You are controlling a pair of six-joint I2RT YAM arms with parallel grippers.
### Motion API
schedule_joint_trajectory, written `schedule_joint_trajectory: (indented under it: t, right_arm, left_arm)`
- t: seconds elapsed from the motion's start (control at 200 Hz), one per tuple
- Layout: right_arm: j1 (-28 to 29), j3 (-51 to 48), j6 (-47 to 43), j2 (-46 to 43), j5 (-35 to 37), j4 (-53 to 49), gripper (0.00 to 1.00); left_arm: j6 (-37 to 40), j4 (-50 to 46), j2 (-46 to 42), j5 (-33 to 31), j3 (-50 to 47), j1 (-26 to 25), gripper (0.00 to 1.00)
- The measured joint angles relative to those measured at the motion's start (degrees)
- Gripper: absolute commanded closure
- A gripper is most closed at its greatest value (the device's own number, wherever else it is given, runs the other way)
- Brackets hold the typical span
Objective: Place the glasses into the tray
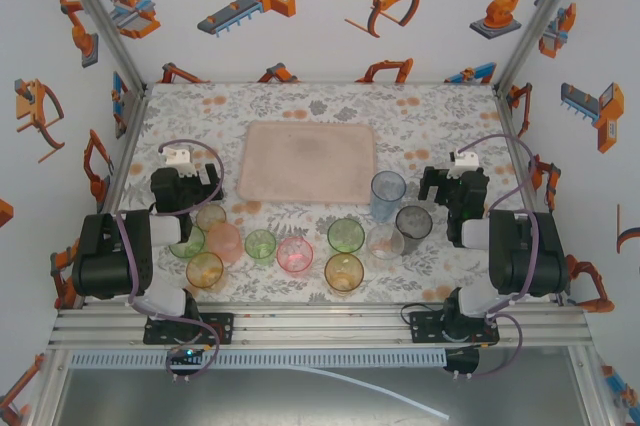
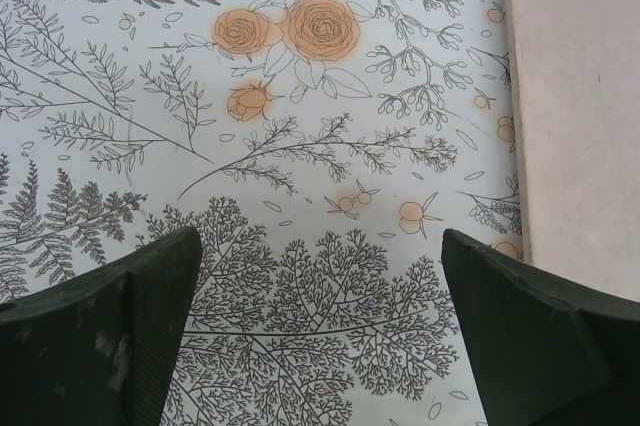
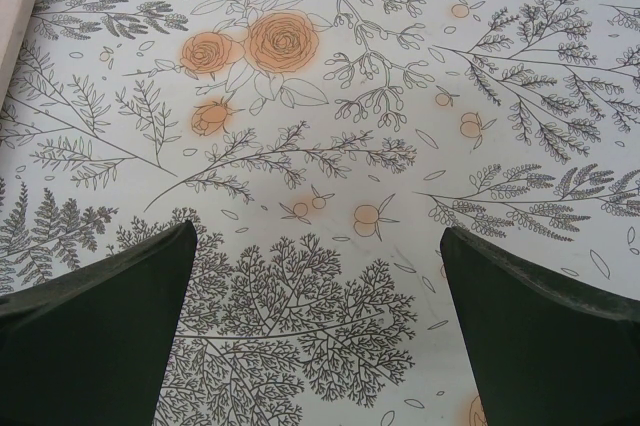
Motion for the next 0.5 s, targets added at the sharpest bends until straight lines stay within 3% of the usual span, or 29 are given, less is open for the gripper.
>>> schedule_joint_trajectory:
  t: [0.501]
  right_arm:
    - [0.0, 0.1, 0.2, 0.0, 0.9, -0.2, 0.01]
  left_arm:
    - [0.0, 0.0, 0.0, 0.0, 0.0, 0.0, 0.03]
